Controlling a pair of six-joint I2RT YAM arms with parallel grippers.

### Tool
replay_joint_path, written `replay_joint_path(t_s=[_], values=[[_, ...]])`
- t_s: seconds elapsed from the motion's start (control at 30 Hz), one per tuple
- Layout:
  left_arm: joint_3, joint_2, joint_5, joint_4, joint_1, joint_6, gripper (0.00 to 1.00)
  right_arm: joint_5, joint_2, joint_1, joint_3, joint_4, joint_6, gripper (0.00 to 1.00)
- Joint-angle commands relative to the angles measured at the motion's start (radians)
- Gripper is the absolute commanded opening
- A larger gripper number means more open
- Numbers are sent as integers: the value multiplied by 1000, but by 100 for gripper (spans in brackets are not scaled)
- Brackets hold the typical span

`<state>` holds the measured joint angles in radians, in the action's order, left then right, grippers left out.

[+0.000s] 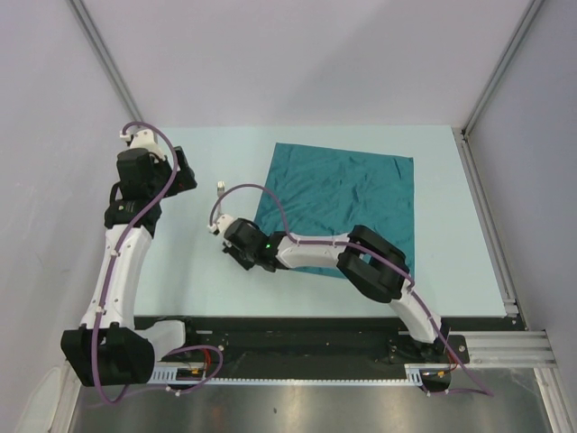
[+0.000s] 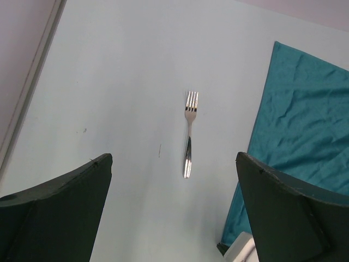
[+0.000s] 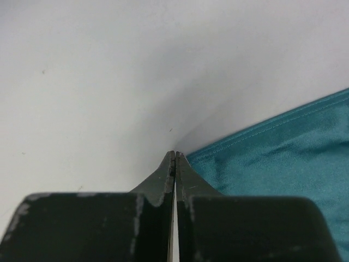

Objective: Fold the napkin, place the utensils inside, and roll it up
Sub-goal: Fold the napkin

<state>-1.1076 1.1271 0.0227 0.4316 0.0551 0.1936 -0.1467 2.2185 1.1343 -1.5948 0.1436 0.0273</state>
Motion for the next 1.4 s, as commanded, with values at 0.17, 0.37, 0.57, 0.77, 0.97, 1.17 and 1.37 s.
replay_joint_path(t_s=[0.17, 0.37, 0.57, 0.77, 0.97, 1.17, 1.37], values=[[2, -30, 5, -25, 5, 10, 100, 202, -197, -61, 134, -55, 137, 0], [3, -32, -4, -27, 3, 15, 100, 193, -218, -61, 150, -38, 109, 0], [5, -32, -9, -28, 3, 17, 100, 147, -241, -67, 193, -73, 112, 0], [6, -32, -10, -30, 3, 20, 100, 16, -270, -113, 217, -53, 83, 0], [6, -30, -15, -30, 3, 23, 100, -21, -330, -237, 286, -68, 59, 0], [8, -26, -15, -31, 3, 24, 100, 70, -330, -366, 331, -114, 54, 0], [9, -21, -15, -33, 5, 23, 100, 275, -309, -482, 358, -187, 88, 0]])
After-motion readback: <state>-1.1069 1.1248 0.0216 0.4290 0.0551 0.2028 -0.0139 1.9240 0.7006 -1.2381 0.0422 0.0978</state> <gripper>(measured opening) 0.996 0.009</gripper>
